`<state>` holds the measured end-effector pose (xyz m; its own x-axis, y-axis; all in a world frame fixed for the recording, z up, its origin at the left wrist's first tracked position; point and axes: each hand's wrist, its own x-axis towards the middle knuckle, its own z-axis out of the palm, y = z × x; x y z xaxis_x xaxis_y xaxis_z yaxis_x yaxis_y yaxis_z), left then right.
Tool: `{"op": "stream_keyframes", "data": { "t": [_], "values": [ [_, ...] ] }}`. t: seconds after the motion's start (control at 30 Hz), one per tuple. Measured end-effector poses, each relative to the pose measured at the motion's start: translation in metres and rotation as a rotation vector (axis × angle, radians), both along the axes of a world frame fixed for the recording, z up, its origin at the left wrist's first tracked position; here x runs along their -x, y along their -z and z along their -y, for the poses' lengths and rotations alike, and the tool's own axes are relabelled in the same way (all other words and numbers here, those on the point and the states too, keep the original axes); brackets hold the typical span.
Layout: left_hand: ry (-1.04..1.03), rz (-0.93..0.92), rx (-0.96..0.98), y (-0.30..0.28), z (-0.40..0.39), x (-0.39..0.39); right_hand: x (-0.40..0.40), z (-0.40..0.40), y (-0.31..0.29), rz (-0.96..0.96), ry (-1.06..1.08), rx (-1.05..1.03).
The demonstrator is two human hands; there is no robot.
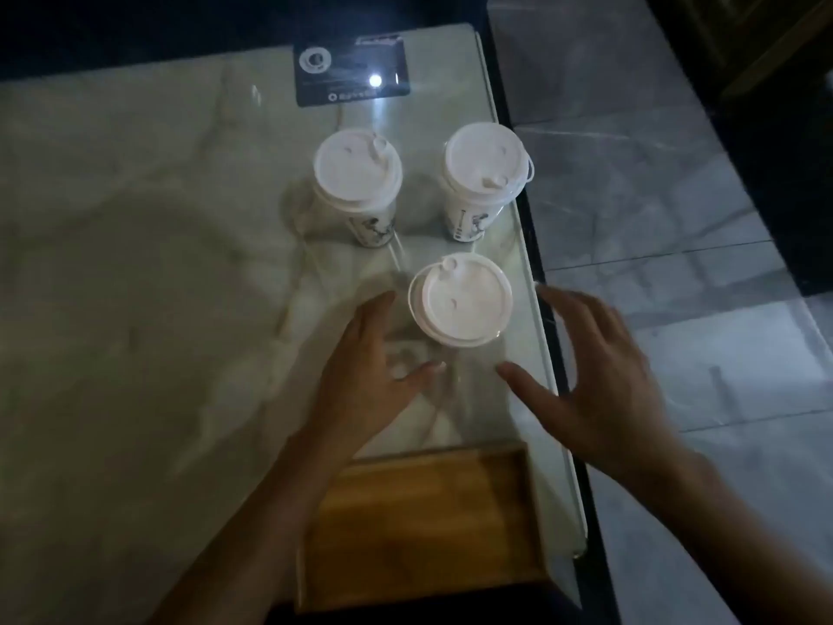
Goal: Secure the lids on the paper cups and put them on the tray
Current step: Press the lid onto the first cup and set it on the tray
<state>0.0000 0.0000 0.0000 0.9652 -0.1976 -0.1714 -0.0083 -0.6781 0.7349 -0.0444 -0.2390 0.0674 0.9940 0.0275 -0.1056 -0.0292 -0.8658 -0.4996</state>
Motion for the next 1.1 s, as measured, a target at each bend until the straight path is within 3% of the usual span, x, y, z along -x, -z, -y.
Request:
{"op": "stream_keyframes", "data": {
  "t": [0.1, 0.23, 0.37, 0.63, 0.87, 1.1],
  "values": [
    [-0.028, -0.060, 0.202, 0.004, 0.012, -0.017, -0.025, -0.014, -0.005, 0.083, -0.010, -0.061],
    [-0.027, -0.143, 0.360, 0.014, 0.029, -0.026, -0.046, -0.037, -0.004, 0.000, -0.096, -0.089],
    [-0.029, -0.175, 0.343, -0.001, 0.034, -0.023, -0.052, -0.039, -0.001, 0.018, -0.078, -0.134],
    [-0.152, -0.389, 0.473, -0.050, 0.039, 0.004, -0.055, -0.025, -0.014, -0.288, 0.282, -0.866],
    [-0.224, -0.572, 0.590, -0.053, 0.030, 0.007, -0.047, -0.013, -0.010, -0.371, 0.257, -0.987],
    [-0.290, -0.664, 0.855, -0.047, 0.027, 0.004, -0.034, -0.004, -0.002, -0.388, 0.290, -1.020]
  ]
}}
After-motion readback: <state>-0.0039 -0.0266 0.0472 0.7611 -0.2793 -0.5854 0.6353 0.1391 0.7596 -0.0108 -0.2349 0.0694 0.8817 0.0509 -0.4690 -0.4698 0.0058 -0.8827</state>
